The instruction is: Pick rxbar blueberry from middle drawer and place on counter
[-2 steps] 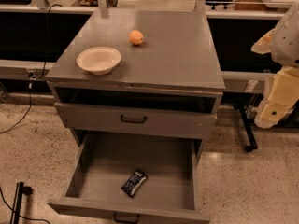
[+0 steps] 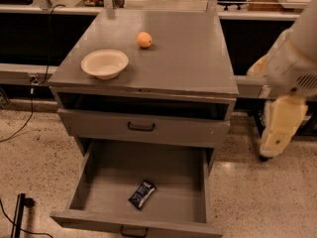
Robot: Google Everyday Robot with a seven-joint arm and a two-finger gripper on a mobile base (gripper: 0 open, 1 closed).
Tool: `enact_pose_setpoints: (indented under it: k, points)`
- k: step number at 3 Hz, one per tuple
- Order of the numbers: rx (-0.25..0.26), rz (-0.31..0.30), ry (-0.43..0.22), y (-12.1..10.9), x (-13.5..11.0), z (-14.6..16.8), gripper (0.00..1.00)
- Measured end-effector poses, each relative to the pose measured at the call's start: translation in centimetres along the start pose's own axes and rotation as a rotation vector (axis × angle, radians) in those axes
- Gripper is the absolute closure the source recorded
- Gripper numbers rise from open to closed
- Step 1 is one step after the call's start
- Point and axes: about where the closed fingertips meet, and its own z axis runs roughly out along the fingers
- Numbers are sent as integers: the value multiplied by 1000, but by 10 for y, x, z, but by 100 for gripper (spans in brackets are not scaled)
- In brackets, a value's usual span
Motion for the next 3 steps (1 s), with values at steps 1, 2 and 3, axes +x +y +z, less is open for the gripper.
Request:
enact_pose_setpoints:
  k: [1, 2, 3]
  points:
    - [-90, -266, -34, 53, -45, 53, 0]
    - [-151, -371, -25, 76, -48, 80, 0]
    - [-149, -383, -36, 76, -50, 78, 0]
